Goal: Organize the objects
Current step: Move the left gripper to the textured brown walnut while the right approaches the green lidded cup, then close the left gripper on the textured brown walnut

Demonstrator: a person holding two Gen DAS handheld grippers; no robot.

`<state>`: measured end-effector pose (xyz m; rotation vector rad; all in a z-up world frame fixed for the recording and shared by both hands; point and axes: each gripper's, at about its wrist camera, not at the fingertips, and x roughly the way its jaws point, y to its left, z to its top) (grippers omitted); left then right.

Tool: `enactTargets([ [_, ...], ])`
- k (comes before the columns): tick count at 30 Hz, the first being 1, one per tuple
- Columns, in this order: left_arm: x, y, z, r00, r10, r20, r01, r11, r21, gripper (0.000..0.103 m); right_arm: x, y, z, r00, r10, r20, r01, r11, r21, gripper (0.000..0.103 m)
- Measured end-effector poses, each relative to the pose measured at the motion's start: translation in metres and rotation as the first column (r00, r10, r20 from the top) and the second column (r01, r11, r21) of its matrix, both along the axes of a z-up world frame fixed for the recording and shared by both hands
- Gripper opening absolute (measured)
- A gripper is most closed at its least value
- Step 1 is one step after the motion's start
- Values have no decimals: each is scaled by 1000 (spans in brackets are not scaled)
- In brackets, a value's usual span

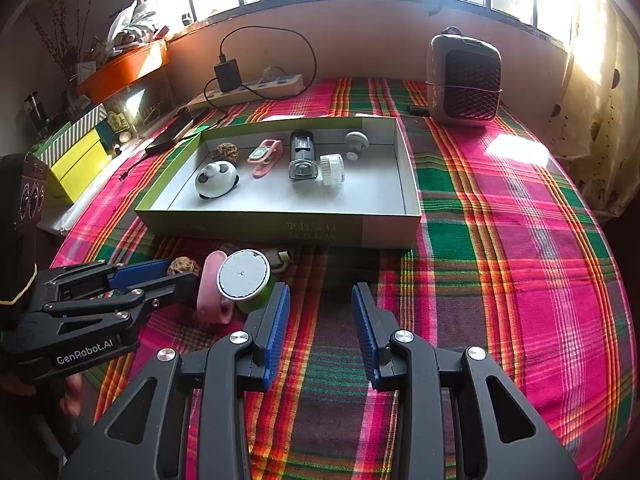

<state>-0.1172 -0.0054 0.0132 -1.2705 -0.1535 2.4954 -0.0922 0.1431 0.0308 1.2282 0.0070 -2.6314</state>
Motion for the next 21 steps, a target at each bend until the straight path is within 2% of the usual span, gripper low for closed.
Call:
enactTargets([
  [4, -2, -9, 0, 999, 37, -5, -37, 999, 2, 26, 1, -6, -5, 1000, 28, 14, -28, 1000, 10, 34],
  [13, -3, -29, 0, 994, 104, -16, -104, 995, -10, 26, 11, -22, -15, 993, 108, 46, -108, 994, -10, 34],
  [21, -2, -35, 0, 993, 120, -16, -120, 993, -20, 26, 17, -44, -10, 978, 206, 28, -205, 978, -28, 34],
])
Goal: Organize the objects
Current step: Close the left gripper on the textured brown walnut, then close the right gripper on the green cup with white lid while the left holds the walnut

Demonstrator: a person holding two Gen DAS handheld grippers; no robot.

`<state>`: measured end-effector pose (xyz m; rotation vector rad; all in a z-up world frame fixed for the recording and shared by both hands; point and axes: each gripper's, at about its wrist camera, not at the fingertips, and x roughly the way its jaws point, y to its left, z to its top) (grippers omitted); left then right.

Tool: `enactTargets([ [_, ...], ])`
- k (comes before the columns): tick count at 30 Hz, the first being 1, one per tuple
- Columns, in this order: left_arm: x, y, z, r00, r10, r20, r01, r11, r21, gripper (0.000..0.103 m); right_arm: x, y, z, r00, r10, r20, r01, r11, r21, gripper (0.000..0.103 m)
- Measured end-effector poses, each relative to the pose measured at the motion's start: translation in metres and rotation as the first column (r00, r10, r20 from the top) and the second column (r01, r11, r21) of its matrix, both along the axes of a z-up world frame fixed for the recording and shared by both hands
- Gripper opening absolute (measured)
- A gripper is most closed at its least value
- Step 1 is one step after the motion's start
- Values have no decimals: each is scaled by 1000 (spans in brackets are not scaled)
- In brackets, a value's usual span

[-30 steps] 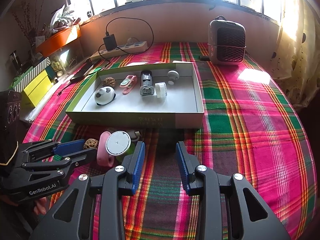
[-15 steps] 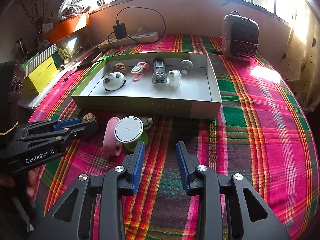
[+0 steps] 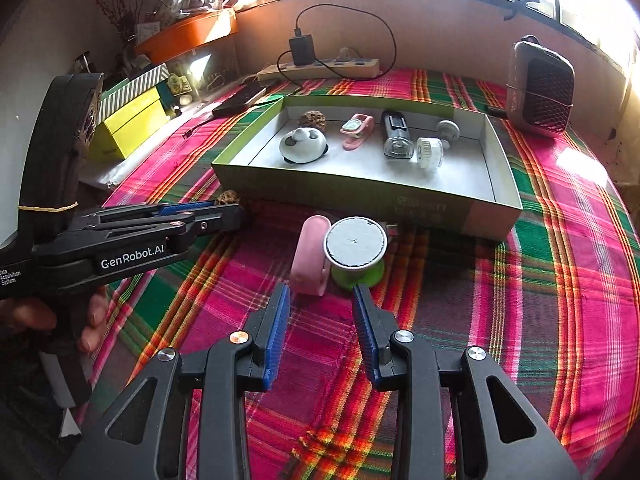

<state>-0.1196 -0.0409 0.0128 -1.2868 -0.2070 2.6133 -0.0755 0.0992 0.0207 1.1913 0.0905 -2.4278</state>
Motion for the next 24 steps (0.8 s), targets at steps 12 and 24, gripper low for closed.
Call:
enactTargets([
  [12, 2, 1, -3, 1000, -1, -1, 1, 1000, -4, 26, -10, 15, 7, 994, -101, -28, 101, 995, -12, 34],
  [24, 2, 1, -2, 1000, 1, -1, -1, 1000, -4, 26, -24, 4, 11, 993, -103, -62, 104, 995, 8, 34],
])
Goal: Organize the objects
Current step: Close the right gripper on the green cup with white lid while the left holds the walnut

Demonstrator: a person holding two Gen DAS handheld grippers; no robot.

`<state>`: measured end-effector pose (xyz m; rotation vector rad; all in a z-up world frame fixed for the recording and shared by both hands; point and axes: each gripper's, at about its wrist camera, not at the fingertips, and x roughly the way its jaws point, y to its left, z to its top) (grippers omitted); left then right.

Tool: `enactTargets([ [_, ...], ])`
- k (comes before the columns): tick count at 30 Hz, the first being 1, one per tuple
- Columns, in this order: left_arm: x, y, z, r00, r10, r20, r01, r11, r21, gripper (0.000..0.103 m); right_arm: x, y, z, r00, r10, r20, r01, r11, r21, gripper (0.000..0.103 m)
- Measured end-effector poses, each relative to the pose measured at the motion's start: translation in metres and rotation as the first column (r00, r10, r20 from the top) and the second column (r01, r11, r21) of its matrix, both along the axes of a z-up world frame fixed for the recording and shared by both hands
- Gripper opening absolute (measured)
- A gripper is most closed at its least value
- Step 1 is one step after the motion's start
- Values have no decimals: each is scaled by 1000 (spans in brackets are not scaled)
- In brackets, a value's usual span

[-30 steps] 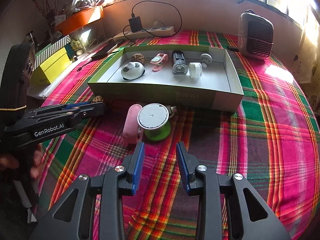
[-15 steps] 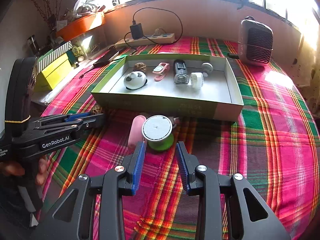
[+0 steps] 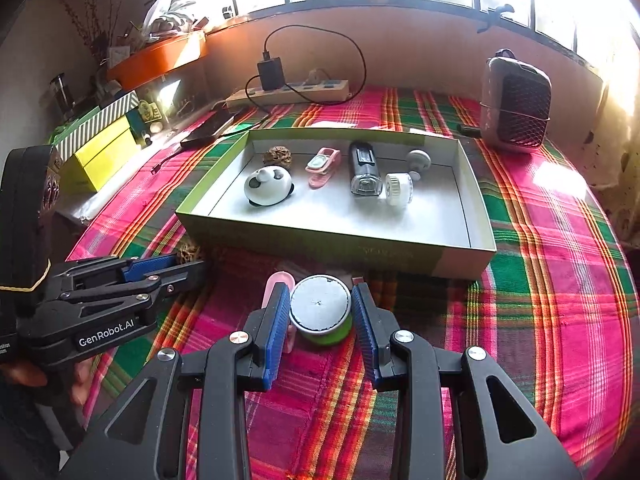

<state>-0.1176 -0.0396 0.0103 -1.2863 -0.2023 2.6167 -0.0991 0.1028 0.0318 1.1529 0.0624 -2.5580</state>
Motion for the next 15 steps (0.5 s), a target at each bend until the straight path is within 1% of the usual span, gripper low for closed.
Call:
enactTargets([
  [2, 0, 0, 0, 1000, 0, 0, 0, 1000, 0, 26, 0, -1, -1, 1000, 11, 4, -11, 1000, 4, 34],
  [4, 0, 0, 0, 1000, 1, 0, -1, 1000, 0, 26, -1, -1, -2, 1000, 7, 8, -7, 1000, 11, 43],
  [5, 0, 0, 0, 1000, 1, 0, -1, 1000, 0, 26, -2, -1, -3, 1000, 4, 11, -4, 1000, 21, 53],
  [11, 0, 1, 0, 1000, 2, 0, -2, 1000, -1, 25, -7, 2, -7, 999, -24, 21, 23, 999, 36, 53],
  [15, 0, 1, 0, 1000, 2, -1, -2, 1000, 0, 26, -10, 4, -7, 999, -32, 28, 31, 999, 25, 53],
])
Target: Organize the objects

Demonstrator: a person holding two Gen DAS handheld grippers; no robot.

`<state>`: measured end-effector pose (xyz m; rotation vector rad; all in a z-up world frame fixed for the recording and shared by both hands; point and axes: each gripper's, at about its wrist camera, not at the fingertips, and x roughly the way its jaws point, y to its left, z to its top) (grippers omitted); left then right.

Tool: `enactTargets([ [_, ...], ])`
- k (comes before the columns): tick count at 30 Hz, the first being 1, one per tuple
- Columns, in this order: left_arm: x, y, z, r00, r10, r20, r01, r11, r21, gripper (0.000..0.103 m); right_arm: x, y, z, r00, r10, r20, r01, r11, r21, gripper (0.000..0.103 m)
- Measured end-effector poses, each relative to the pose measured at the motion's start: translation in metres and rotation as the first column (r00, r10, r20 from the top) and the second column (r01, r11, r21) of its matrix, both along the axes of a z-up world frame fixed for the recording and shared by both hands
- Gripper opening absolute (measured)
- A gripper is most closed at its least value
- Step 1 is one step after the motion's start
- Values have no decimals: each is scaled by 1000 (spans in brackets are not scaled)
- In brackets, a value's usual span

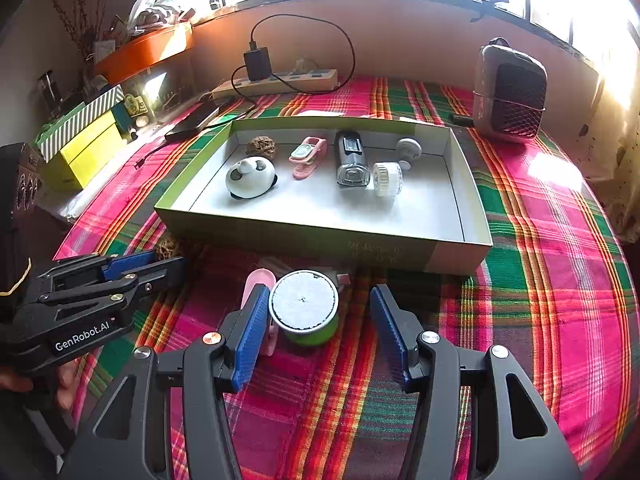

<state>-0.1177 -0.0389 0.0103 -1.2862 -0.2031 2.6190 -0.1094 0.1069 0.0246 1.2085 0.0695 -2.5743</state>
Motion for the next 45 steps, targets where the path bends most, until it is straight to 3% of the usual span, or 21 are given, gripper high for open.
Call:
enactTargets([
  [13, 0, 1, 0, 1000, 2, 0, -2, 1000, -2, 26, 0, 10, -4, 999, -32, 7, 31, 999, 18, 53],
  [23, 0, 3, 0, 1000, 4, 0, -4, 1000, -4, 25, -1, 11, -5, 1000, -26, 9, 26, 1000, 2, 36],
  [45, 0, 6, 0, 1000, 5, -2, -5, 1000, -15, 24, 1, 11, -5, 1000, -25, 6, 25, 1000, 4, 35],
])
